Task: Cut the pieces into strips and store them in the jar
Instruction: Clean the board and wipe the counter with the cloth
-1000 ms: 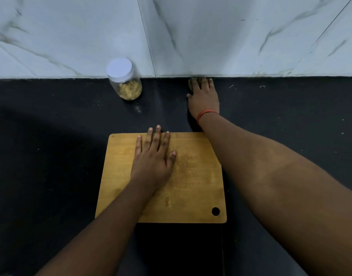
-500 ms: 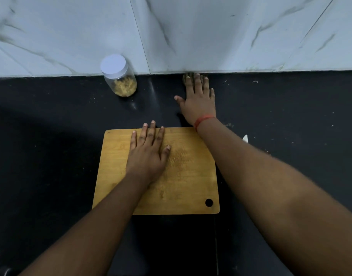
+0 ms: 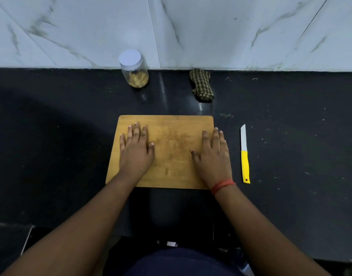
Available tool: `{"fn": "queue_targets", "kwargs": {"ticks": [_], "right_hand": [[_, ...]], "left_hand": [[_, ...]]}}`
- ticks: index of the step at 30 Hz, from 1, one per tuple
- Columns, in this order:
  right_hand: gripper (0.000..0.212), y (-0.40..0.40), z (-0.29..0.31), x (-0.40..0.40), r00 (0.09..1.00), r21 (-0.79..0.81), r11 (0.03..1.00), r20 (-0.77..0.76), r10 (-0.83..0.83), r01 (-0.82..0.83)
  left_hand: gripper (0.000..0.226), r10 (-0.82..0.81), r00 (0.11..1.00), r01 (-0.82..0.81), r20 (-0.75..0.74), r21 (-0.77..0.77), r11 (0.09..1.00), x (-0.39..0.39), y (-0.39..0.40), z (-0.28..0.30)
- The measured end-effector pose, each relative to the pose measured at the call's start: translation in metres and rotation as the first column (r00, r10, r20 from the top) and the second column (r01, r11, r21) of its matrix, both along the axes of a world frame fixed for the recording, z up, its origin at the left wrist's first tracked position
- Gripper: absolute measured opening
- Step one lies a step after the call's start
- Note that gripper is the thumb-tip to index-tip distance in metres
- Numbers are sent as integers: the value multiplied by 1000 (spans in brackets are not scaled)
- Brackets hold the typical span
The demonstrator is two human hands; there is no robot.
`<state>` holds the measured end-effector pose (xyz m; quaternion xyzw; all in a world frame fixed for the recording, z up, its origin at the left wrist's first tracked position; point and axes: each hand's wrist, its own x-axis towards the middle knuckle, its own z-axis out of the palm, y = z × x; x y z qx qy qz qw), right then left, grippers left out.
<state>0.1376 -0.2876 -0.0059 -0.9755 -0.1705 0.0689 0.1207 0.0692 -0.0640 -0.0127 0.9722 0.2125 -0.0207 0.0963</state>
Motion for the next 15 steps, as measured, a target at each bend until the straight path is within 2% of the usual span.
{"fn": "queue_targets", "kwargs": {"ticks": [4,9,11,15], "right_hand": [[61,-4,2,-11,995,-26,995,16,-99,99],[50,8,10,-13,982,-58,981,35,-185,187],[44,15,14,-10,972,1,972,-18,-236,236],[48,32,25,-4,900,77,906,-174,-399,416]], "left_hand": [[61,151,987,-149,46,-42,988,-32,25,4],[58,250,964,-225,91,-227,948,-46,33,9],[56,313,943,-255,109,-364,896,-46,31,14],[53,494,866,-359,78,-591,722,-37,39,31]]}}
